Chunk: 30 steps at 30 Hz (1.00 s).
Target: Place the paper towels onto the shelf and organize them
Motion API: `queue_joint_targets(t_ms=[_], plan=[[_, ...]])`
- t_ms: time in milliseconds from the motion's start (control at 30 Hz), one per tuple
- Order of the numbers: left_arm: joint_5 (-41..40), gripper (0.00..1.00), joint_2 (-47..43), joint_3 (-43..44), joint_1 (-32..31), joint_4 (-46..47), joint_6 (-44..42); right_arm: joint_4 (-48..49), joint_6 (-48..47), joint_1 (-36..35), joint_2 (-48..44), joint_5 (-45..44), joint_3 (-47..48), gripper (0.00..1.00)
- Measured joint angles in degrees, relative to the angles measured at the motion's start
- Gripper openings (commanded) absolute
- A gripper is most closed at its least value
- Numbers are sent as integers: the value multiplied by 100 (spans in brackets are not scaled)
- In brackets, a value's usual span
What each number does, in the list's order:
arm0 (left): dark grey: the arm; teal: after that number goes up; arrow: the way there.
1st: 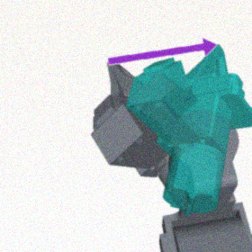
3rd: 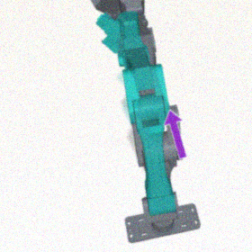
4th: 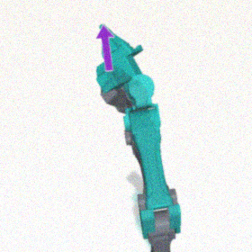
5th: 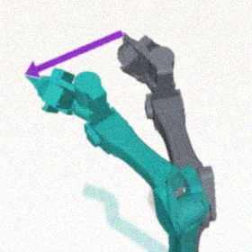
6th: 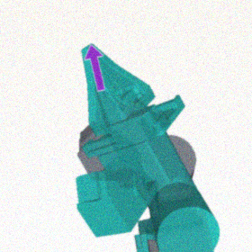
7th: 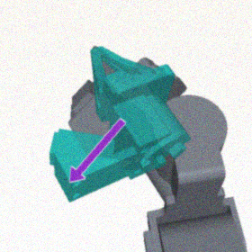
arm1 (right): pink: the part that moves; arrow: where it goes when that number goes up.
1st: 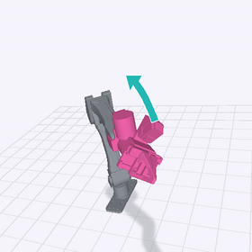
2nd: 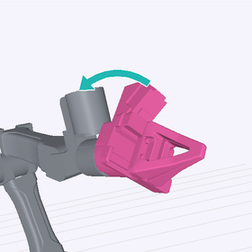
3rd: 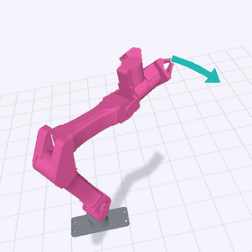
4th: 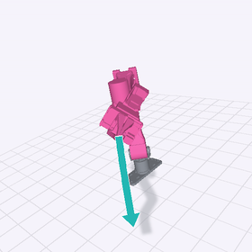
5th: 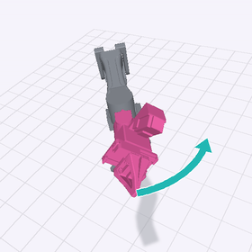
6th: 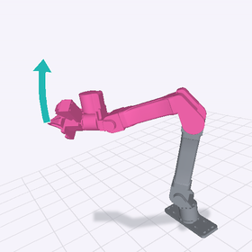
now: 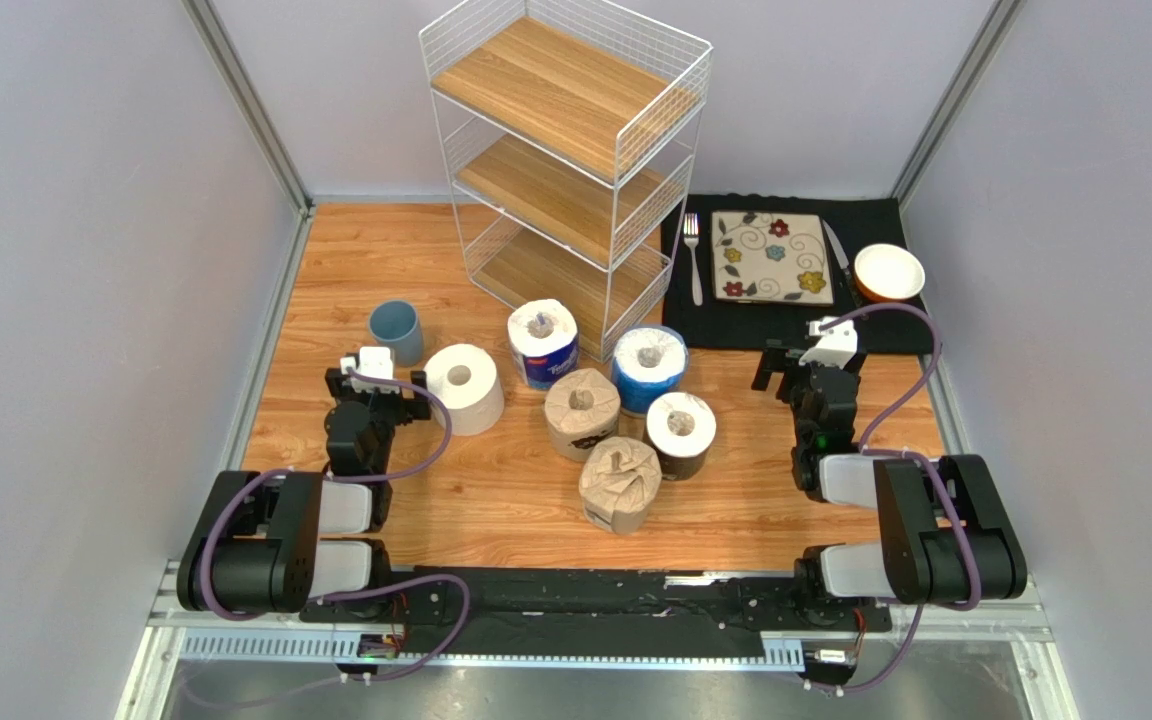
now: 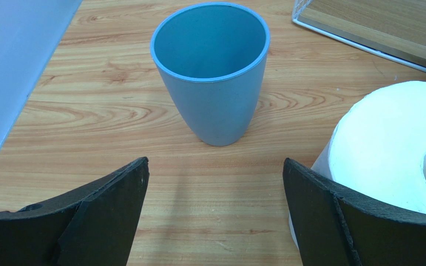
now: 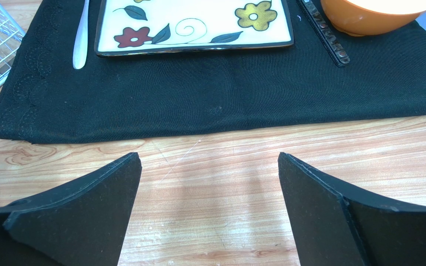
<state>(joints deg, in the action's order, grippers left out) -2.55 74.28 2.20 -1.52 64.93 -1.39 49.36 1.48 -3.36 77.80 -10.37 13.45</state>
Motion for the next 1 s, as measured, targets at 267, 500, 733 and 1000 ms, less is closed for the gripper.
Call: queue_joint_targets(t_ms=[267,500,733,1000], plan=[[0,99,0,0,0,0,0,0,0,0,0,0,0,99],[-2,99,0,0,0,0,0,0,0,0,0,0,0,99],[-605,99,-247,0,-140,-13,114,0,0,0,0,0,0,99],[-1735,99,-1915,0,-487,-1132,334,0,0,0,0,0,0,99]])
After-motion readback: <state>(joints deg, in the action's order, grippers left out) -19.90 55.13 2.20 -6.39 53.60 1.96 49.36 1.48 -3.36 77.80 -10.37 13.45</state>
